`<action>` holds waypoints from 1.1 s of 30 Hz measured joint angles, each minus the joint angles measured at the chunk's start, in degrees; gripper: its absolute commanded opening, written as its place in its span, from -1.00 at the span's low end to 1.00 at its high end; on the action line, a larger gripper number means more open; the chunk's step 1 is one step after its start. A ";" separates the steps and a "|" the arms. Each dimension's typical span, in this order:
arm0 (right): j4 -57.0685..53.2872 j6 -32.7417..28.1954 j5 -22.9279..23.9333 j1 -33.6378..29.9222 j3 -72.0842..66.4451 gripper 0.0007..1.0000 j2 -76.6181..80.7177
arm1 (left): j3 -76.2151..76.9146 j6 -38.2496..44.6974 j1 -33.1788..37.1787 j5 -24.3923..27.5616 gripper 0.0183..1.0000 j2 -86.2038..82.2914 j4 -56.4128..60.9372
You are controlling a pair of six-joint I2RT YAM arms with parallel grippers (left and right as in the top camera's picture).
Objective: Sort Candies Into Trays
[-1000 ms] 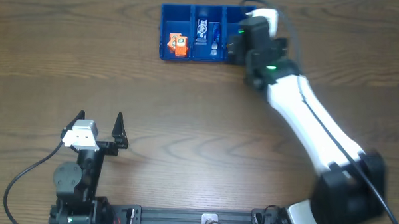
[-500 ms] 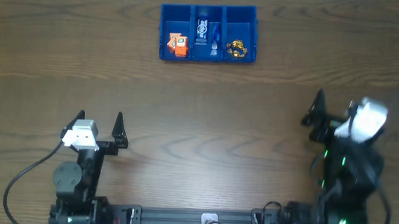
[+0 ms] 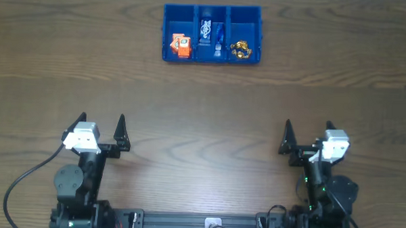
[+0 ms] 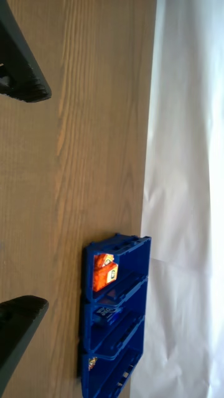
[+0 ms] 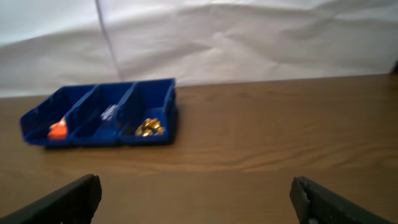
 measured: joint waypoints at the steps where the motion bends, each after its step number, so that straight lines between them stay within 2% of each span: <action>1: 0.09 0.00 -0.39 0.74 -0.57 1.00 0.00 | 0.00 0.00 0.00 0.02 1.00 0.00 0.00; 8: 3.78 0.00 0.13 5.49 -5.03 1.00 0.00 | 0.00 0.00 0.00 0.00 0.99 0.00 0.00; 13: 7.45 0.00 5.62 5.64 -5.81 1.00 -0.04 | 0.00 0.00 0.00 0.00 1.00 0.00 0.00; 16: 9.99 0.00 7.19 6.80 -7.39 1.00 -0.11 | 0.00 0.00 0.00 0.00 1.00 0.00 0.00; 33: 10.16 0.00 8.44 7.19 -7.74 1.00 -0.09 | 0.00 0.00 0.00 0.00 1.00 0.00 0.00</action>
